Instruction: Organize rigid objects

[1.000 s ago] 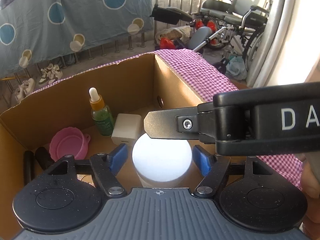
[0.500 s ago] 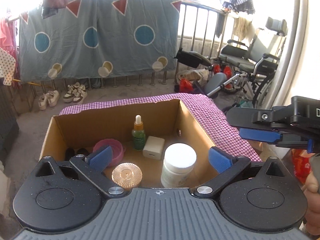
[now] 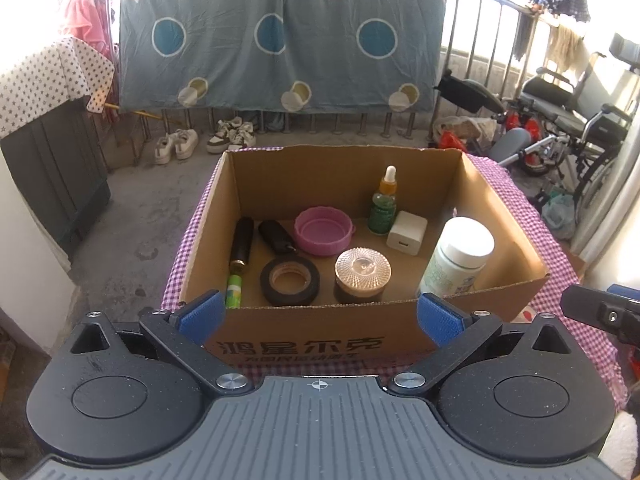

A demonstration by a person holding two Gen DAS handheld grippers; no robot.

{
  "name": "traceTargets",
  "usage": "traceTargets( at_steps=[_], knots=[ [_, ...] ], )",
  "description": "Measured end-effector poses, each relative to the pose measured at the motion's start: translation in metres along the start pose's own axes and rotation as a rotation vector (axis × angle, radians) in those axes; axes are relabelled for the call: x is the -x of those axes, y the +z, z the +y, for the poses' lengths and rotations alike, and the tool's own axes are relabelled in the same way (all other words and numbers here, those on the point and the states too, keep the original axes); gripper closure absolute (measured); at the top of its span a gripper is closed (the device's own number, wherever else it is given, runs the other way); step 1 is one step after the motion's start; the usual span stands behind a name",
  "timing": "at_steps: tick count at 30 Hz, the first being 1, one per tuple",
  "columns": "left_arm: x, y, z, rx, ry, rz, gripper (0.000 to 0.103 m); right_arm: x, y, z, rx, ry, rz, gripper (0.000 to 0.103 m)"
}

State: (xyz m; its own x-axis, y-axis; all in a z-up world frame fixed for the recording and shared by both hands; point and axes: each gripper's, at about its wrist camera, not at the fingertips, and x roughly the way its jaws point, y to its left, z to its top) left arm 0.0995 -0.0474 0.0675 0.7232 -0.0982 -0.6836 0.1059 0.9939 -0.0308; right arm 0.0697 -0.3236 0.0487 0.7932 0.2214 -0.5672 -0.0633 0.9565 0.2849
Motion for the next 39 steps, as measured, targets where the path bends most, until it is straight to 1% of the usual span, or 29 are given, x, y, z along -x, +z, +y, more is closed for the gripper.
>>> traceTargets(
  at_steps=[6, 9, 12, 17, 21, 30, 39],
  knots=[
    [0.000, -0.006, 0.004, 0.027, 0.032, -0.018, 0.000, -0.014, -0.002, 0.019, 0.054, -0.067, 0.020, 0.000],
    [-0.004, -0.003, 0.005, 0.029, 0.048, 0.005, 0.000, -0.020, -0.001, 0.030, 0.081, -0.091, 0.030, 0.000],
    [-0.008, -0.002, 0.005, 0.015, 0.066, 0.019, 0.000, -0.025, 0.002, 0.037, 0.098, -0.097, 0.027, 0.000],
    [-0.011, -0.003, 0.007, 0.029, 0.047, 0.035, 0.000, -0.034, 0.006, 0.043, 0.128, -0.106, 0.036, 0.000],
    [-0.016, -0.002, 0.005, 0.013, 0.073, 0.051, 0.000, -0.042, 0.006, 0.045, 0.143, -0.109, 0.052, 0.000],
    [-0.019, -0.002, 0.004, -0.017, 0.102, 0.062, 0.000, -0.051, 0.004, 0.042, 0.128, -0.110, 0.083, 0.000],
    [-0.021, -0.004, 0.005, -0.021, 0.106, 0.091, 0.001, -0.054, 0.000, 0.042, 0.130, -0.120, 0.107, 0.000]
  ],
)
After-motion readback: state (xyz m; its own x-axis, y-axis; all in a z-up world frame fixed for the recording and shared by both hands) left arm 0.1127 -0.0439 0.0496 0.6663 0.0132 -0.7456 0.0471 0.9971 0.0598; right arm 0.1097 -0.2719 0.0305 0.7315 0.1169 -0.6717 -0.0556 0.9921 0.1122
